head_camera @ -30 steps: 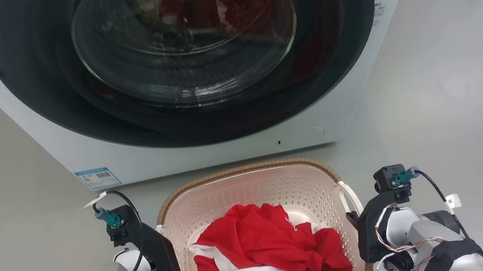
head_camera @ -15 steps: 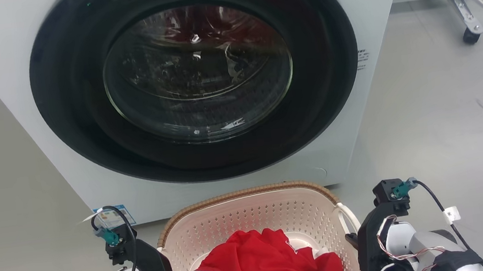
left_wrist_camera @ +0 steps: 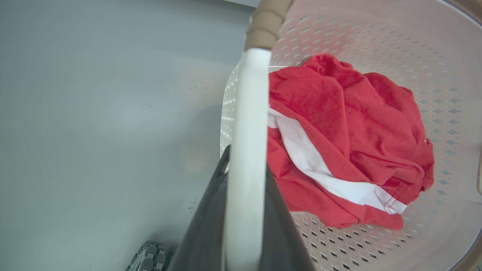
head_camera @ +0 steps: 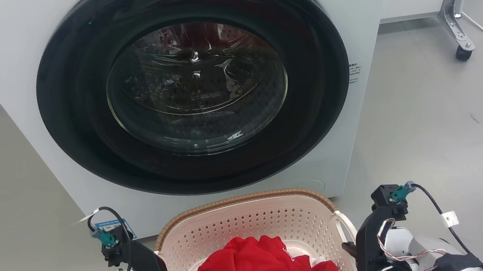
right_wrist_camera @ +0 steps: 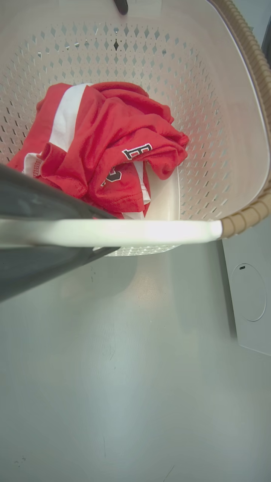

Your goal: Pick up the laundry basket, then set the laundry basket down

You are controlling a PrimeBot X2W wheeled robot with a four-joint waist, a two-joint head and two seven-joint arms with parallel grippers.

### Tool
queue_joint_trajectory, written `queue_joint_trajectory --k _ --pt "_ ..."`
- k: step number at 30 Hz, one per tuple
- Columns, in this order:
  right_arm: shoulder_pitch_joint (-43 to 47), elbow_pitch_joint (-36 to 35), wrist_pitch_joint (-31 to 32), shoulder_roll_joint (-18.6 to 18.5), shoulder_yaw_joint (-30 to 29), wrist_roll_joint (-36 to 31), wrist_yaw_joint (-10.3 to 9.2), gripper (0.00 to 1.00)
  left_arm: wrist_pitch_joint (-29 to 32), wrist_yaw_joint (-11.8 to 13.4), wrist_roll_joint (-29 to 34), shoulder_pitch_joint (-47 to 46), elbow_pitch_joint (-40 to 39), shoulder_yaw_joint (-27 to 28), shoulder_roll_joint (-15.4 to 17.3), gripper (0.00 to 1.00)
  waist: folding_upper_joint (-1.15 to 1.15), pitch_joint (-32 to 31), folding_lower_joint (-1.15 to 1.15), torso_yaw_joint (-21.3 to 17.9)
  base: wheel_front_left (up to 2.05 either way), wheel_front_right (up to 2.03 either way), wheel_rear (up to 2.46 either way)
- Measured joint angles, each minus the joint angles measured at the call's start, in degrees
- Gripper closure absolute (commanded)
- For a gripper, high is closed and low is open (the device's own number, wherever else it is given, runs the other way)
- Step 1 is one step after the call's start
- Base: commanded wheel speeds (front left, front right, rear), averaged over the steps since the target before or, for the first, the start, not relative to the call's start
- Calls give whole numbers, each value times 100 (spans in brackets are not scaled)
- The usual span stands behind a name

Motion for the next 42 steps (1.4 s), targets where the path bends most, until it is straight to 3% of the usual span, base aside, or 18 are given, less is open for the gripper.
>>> queue_joint_trajectory --k 42 --pt "-18 4 122 -8 310 407 0 100 -5 0 -67 128 -2 -126 42 100 0 -53 0 22 0 0 0"
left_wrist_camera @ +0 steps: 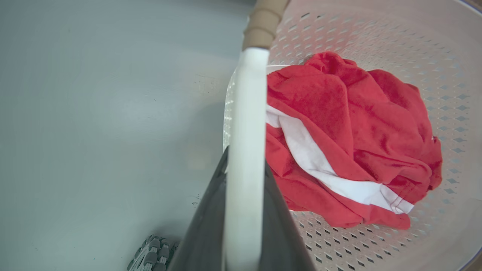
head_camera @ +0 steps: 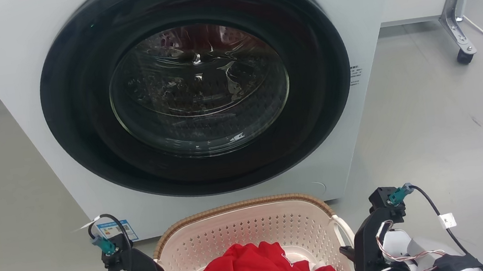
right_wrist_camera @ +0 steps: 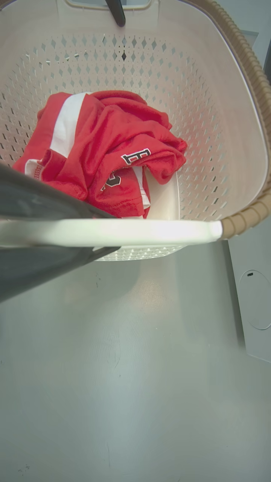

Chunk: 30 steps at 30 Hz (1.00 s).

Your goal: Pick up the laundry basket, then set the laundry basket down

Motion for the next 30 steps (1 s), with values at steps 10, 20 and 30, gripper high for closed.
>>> queue_joint_trajectory --k 10,20,30 --pt "-8 -52 -127 -2 70 96 0 100 -163 -1 0 -5 -46 -33 38 100 0 48 0 -12 0 0 0" --pt "-66 -93 -412 -1 153 97 0 100 -603 44 21 -21 -87 -100 54 100 0 269 1 -27 0 0 0" --pt "-157 -104 -770 -3 201 91 0 100 -1018 143 124 -149 -145 -155 30 100 0 677 1 -53 0 0 0"
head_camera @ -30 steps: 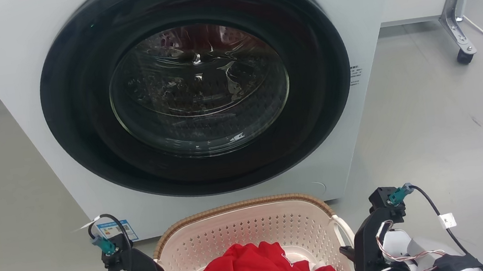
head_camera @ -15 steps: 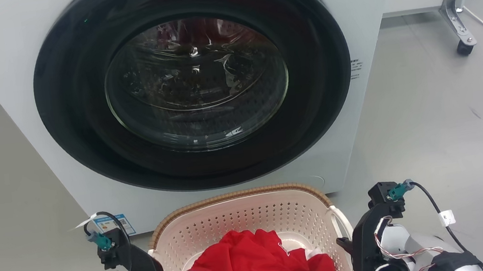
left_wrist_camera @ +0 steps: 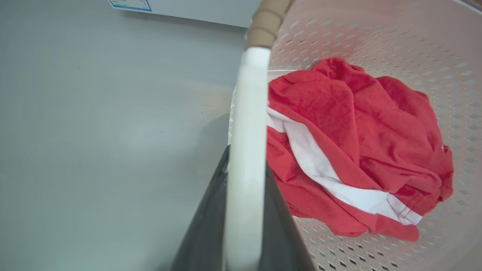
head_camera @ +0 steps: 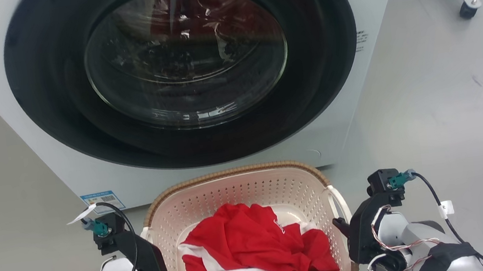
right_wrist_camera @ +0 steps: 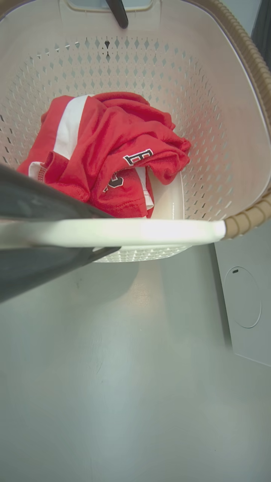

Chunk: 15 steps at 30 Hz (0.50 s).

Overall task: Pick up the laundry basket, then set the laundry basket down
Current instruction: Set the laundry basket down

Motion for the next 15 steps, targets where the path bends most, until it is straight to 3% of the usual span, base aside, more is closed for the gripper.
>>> queue_joint_trajectory --k 15 --pt "-269 56 -513 -33 120 -118 0 100 -576 68 126 -191 -54 -123 -63 100 0 716 0 -33 0 0 0"
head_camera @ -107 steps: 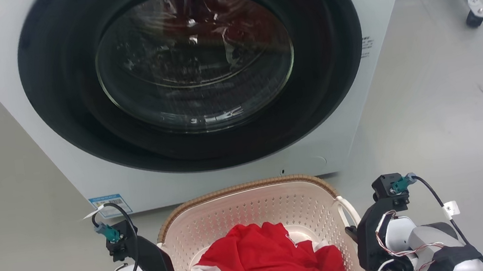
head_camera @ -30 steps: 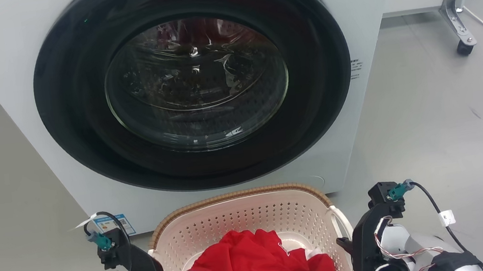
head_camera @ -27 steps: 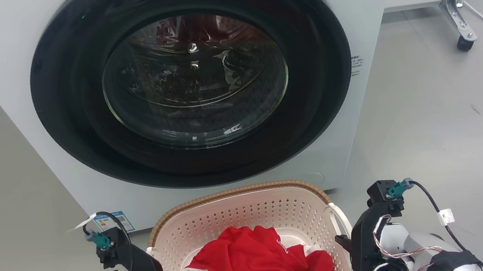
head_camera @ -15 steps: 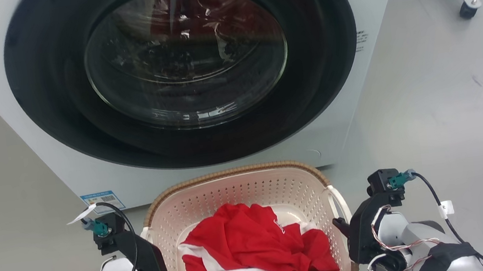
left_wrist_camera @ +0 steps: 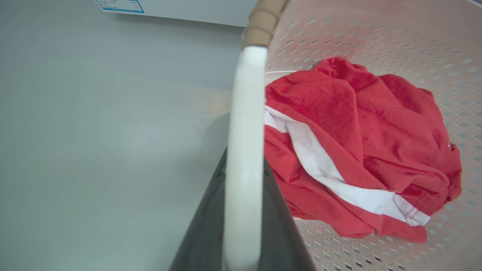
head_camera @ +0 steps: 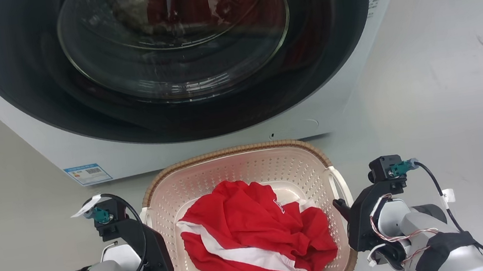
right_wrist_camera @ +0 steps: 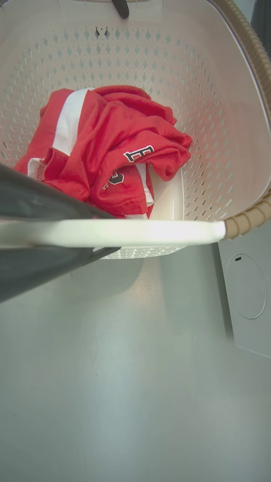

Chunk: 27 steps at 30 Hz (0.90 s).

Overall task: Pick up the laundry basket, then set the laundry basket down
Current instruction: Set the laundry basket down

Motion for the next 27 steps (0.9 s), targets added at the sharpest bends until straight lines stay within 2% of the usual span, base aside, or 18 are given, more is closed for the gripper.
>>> queue_joint_trajectory --k 27 --pt "-673 46 -829 -121 236 -355 -2 100 -905 32 283 -545 -143 -188 -33 100 0 1691 -1 47 0 0 0"
